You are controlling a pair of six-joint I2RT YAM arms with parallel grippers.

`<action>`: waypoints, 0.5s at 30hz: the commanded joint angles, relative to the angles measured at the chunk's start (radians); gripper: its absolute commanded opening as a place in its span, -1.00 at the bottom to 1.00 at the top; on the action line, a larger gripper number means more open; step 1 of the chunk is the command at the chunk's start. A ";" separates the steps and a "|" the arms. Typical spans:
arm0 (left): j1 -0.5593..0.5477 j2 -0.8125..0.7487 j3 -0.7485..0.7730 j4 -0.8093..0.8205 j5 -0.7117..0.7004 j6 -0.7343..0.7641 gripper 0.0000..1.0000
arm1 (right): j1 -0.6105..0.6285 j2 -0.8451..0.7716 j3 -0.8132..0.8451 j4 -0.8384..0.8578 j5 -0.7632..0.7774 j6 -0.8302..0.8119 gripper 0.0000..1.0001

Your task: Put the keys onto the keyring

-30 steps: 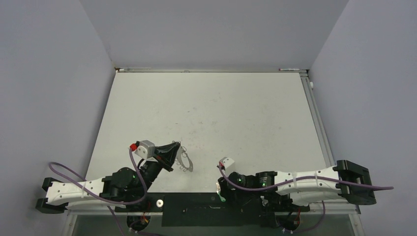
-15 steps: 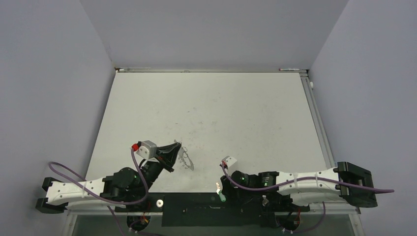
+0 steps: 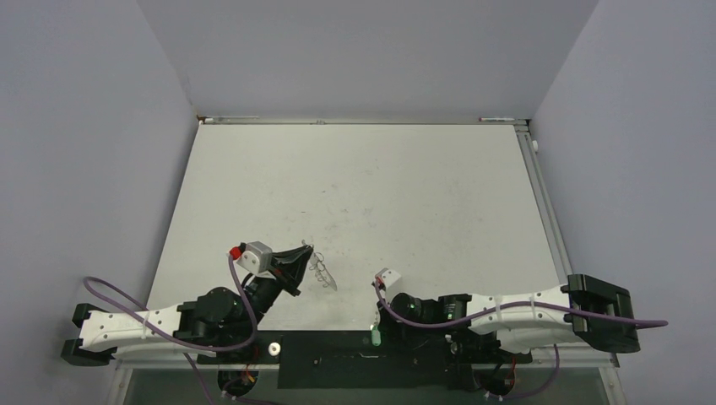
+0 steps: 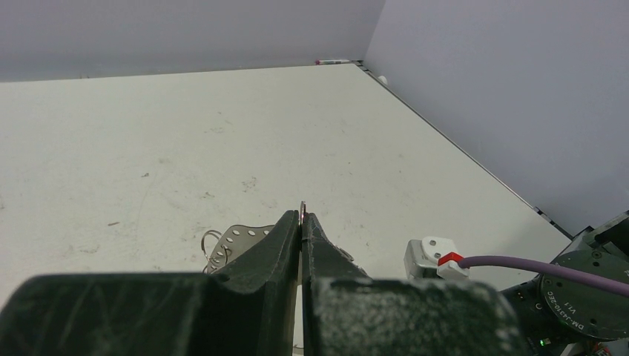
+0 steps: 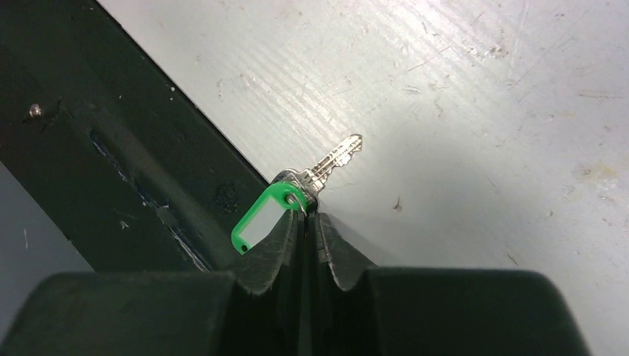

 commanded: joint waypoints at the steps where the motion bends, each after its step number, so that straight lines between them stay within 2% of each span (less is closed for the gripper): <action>1: 0.002 -0.006 0.037 0.035 0.015 0.002 -1.00 | -0.007 -0.009 0.003 -0.033 0.008 -0.005 -0.90; 7: 0.002 -0.026 0.026 0.031 0.062 0.012 -1.00 | -0.002 -0.107 0.070 -0.116 0.048 -0.028 -0.90; 15: 0.002 -0.105 -0.006 0.063 0.256 0.045 -1.00 | 0.024 -0.255 0.207 -0.218 0.143 -0.178 -0.90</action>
